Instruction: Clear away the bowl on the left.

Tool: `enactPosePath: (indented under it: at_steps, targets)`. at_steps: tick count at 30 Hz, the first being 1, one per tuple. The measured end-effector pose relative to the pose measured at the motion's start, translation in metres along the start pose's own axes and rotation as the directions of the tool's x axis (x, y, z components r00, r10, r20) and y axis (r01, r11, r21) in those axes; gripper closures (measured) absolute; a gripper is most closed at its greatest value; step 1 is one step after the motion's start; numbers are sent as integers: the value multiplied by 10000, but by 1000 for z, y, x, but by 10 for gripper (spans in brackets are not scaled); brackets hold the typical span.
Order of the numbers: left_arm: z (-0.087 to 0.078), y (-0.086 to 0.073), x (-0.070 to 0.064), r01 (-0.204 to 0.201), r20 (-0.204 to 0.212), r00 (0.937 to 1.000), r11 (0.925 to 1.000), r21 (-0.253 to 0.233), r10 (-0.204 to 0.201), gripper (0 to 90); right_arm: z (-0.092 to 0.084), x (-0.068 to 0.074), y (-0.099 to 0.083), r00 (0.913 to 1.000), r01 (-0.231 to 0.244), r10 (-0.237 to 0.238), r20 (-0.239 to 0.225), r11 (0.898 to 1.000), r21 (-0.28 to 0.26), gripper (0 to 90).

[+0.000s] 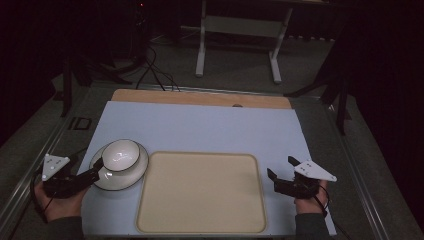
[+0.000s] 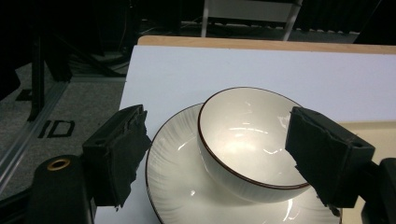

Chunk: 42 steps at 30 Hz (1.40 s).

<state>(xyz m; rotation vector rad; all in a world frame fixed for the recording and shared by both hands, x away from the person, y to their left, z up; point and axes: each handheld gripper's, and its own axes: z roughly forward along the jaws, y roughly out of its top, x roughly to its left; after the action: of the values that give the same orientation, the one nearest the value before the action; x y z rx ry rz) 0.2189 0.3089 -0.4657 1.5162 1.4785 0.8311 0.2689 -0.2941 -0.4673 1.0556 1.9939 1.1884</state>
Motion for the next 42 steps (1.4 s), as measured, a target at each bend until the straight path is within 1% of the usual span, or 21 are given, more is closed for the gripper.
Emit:
enactPosePath:
  at_steps: [10,14,19,24,27,29,31,38,39,41,42]
  targets:
    - [0,0,-1,-28,58,10000,10000,23,28,229,0,1,1,9999,92,-92,77,9999,-46,141]
    - [-2,1,-2,97,67,9999,9999,-28,-97,233,0,2,1,9999,126,-126,105,9999,-53,142]
    - [-2,3,-3,68,65,10000,10000,-10,-68,247,0,2,1,9998,151,-150,153,9999,-68,141]
    - [-1,10,-3,66,88,9999,10000,-39,-66,282,0,2,1,9996,186,-184,226,9998,-100,141]
    - [0,13,-3,60,57,10000,9999,-88,-59,285,1,2,1,9995,186,-184,274,9998,-90,141]
    - [0,14,-4,123,74,9999,9999,-120,-122,287,1,2,1,9995,186,-184,274,9998,-90,141]
    - [1,16,-5,108,121,9999,9999,-83,-107,289,0,2,1,9994,210,-207,291,9997,-107,141]
    - [8,22,-5,40,89,10000,10000,-8,-40,305,0,2,1,9993,229,-225,314,9997,-120,142]
    - [10,24,-5,100,161,9998,9999,56,-101,314,0,2,1,9992,222,-217,334,9996,-153,141]
    - [10,24,-5,100,161,9998,9999,56,-101,322,0,2,1,9992,215,-210,346,9996,-156,141]
    - [12,27,-4,144,182,9997,9998,107,-146,322,0,2,1,9992,215,-210,346,9996,-156,142]
